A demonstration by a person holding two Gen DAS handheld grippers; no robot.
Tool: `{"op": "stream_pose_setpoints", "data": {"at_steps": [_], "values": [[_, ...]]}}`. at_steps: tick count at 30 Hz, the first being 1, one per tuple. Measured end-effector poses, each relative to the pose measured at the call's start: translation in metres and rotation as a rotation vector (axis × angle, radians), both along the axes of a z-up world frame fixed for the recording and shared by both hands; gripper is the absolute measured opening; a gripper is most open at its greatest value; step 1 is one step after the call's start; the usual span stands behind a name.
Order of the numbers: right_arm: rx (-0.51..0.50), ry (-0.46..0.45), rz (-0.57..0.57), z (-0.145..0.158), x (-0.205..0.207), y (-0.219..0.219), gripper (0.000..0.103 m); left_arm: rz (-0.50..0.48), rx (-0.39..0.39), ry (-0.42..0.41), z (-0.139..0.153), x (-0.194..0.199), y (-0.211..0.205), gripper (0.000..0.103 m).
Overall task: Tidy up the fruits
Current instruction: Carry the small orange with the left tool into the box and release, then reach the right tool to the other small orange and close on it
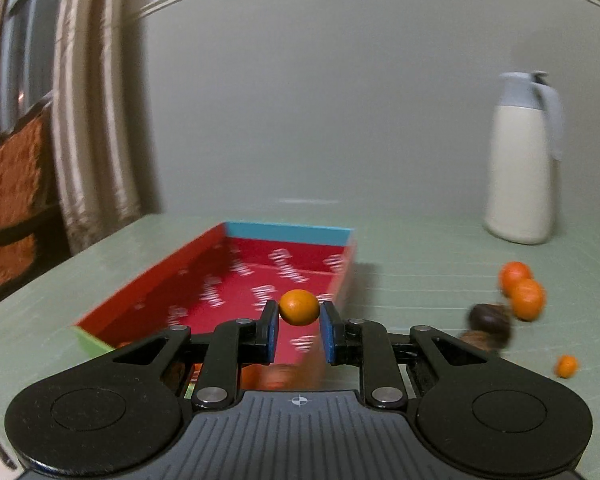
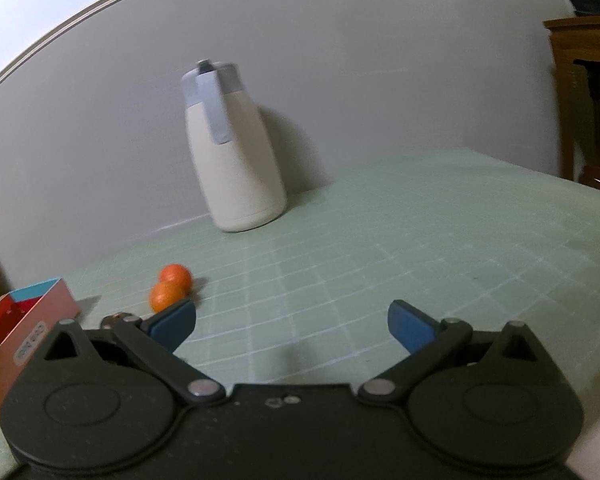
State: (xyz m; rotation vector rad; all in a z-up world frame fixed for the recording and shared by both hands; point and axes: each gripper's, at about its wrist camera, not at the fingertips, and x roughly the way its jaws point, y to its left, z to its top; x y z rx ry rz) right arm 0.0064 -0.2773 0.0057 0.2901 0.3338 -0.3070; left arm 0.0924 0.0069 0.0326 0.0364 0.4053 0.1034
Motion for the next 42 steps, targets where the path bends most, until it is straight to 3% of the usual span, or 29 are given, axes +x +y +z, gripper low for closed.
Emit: {"op": "stream_pose_setpoints", "data": {"at_steps": [15, 32, 34, 36, 38, 42], "values": [[-0.037, 0.019, 0.166, -0.002, 0.037, 0.071, 0.103, 0.141, -0.025, 0.099, -0.016, 0.034, 0.067, 0.022], [-0.040, 0.037, 0.287, -0.007, 0.062, 0.121, 0.103, 0.176, 0.014, 0.105, -0.018, 0.039, 0.087, 0.023], [-0.039, 0.042, 0.296, -0.008, 0.066, 0.124, 0.103, 0.166, 0.009, 0.106, -0.018, 0.038, 0.089, 0.028], [-0.042, 0.042, 0.303, -0.008, 0.067, 0.128, 0.103, 0.166, 0.008, 0.094, -0.016, 0.036, 0.090, 0.039], [-0.049, 0.042, 0.309, -0.009, 0.068, 0.131, 0.103, 0.180, 0.015, 0.067, -0.013, 0.030, 0.090, 0.063], [-0.064, 0.048, 0.303, -0.009, 0.069, 0.131, 0.103, 0.177, 0.020, 0.017, -0.006, 0.021, 0.090, 0.064]]}}
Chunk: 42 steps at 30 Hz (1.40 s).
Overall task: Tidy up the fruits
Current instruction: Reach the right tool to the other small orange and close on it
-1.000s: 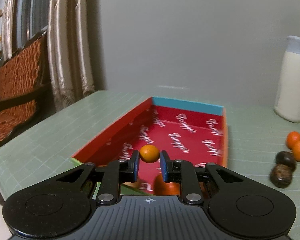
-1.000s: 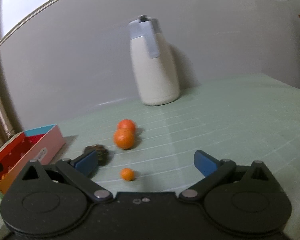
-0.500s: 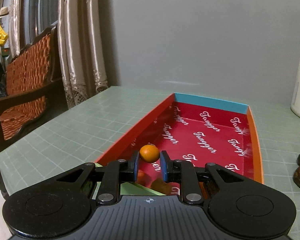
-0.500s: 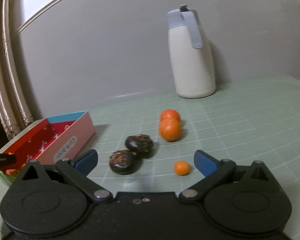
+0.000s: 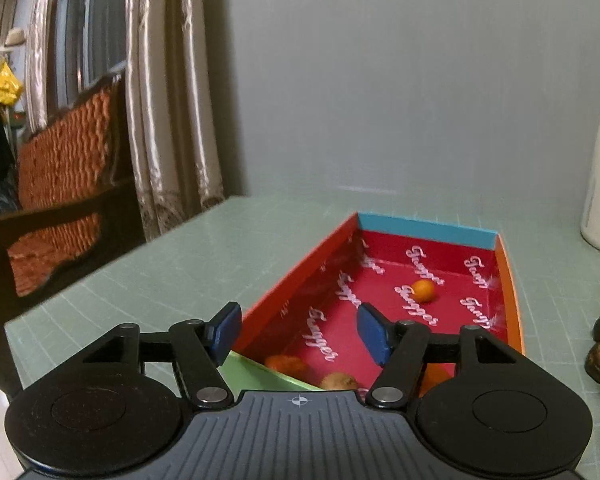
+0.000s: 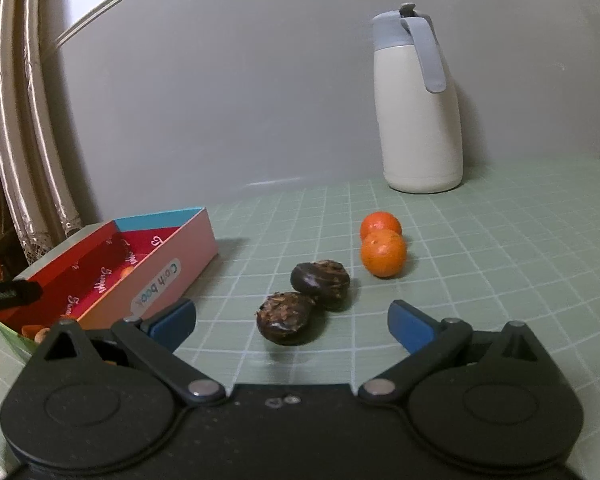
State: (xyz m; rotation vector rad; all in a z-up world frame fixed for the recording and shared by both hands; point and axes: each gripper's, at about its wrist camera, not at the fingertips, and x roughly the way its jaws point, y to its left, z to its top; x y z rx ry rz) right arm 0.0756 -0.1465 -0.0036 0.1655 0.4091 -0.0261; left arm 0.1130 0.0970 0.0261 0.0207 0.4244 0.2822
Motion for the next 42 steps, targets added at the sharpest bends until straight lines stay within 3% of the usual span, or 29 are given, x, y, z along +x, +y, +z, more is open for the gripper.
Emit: {"op": "stream_pose_setpoints", "data": {"at_steps": [5, 17, 30, 42], "values": [[-0.021, 0.011, -0.037, 0.001, 0.000, -0.008, 0.102, -0.007, -0.007, -0.015, 0.002, -0.006, -0.002, 0.064], [-0.052, 0.056, -0.094, -0.003, 0.001, -0.021, 0.086, 0.002, 0.024, -0.049, 0.006, -0.015, -0.010, 0.075], [-0.044, 0.153, -0.158, -0.010, 0.011, -0.044, 0.057, 0.019, 0.030, -0.049, 0.007, -0.023, -0.006, 0.082], [-0.074, 0.172, -0.169, -0.010, 0.017, -0.044, 0.052, 0.045, 0.034, -0.049, 0.009, -0.033, 0.006, 0.084]]}}
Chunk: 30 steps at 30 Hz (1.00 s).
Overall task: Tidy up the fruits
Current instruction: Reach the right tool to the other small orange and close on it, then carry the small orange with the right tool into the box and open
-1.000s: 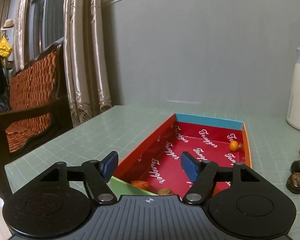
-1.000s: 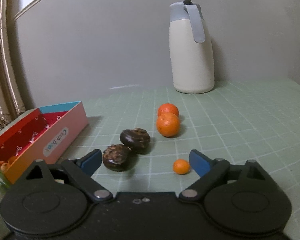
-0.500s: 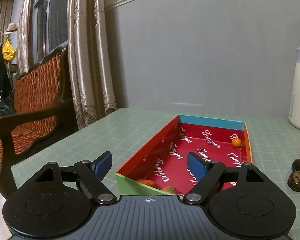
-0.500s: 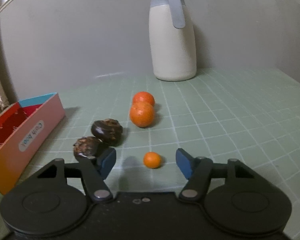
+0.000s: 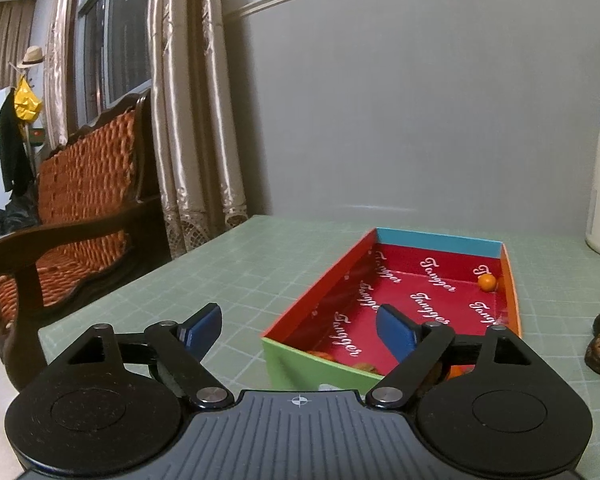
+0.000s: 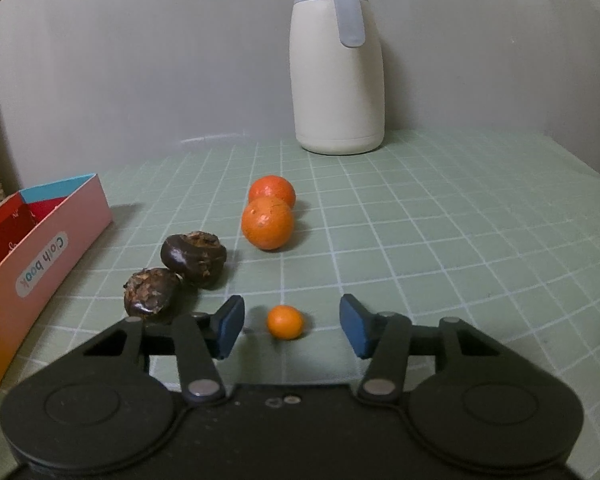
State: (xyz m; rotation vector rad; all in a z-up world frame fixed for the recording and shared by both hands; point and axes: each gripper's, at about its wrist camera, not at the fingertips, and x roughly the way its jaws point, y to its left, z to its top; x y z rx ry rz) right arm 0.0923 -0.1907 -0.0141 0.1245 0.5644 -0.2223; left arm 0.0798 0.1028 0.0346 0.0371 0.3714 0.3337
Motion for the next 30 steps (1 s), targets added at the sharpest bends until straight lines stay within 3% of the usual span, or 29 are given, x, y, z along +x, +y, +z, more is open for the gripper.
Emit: {"op": "stream_pose_setpoints", "data": {"at_steps": [6, 17, 30], "values": [[-0.014, 0.008, 0.011, 0.000, 0.001, 0.001, 0.049, 0.018, 0.008, -0.001, 0.000, -0.005, 0.007, 0.085], [-0.059, 0.018, 0.026, 0.001, 0.004, 0.005, 0.019, 0.036, -0.013, -0.002, 0.000, -0.008, 0.018, 0.086], [-0.026, -0.034, 0.061, 0.006, -0.001, 0.006, 0.018, 0.064, -0.025, 0.000, -0.001, -0.009, 0.026, 0.086]]}}
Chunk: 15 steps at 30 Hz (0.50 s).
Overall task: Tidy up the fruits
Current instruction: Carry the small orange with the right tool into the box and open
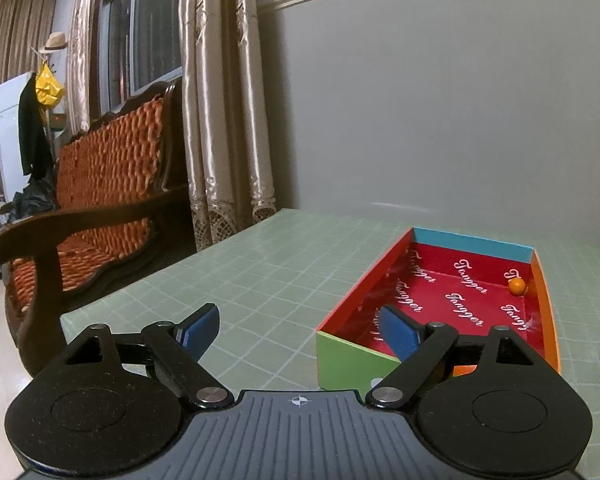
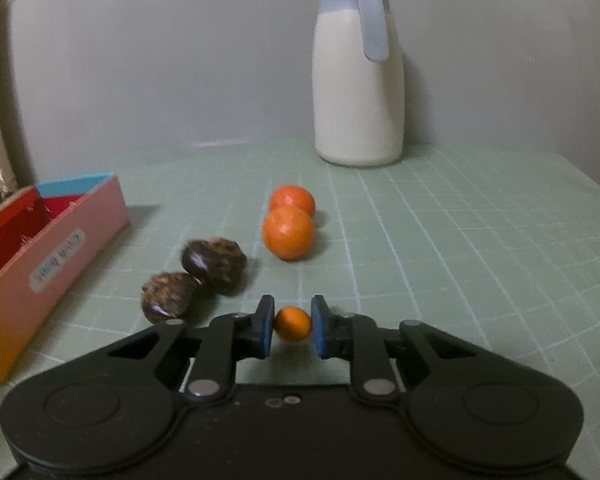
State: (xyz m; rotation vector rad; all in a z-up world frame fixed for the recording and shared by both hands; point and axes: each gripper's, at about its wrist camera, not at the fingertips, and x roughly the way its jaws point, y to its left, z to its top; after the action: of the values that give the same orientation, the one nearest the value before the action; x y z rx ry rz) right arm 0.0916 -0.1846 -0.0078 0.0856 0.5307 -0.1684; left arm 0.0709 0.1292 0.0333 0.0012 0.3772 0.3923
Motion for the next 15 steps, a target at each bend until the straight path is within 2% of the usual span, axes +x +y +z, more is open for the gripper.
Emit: {"op": "stream_pose_setpoints", "data": {"at_steps": [5, 15], "values": [[0.037, -0.077, 0.081, 0.013, -0.005, 0.014, 0.018, 0.029, 0.023, 0.006, -0.003, -0.006, 0.009, 0.086], [0.101, -0.154, 0.264, 0.031, 0.000, 0.061, 0.018, 0.118, 0.019, 0.023, -0.005, -0.016, 0.045, 0.087]]}}
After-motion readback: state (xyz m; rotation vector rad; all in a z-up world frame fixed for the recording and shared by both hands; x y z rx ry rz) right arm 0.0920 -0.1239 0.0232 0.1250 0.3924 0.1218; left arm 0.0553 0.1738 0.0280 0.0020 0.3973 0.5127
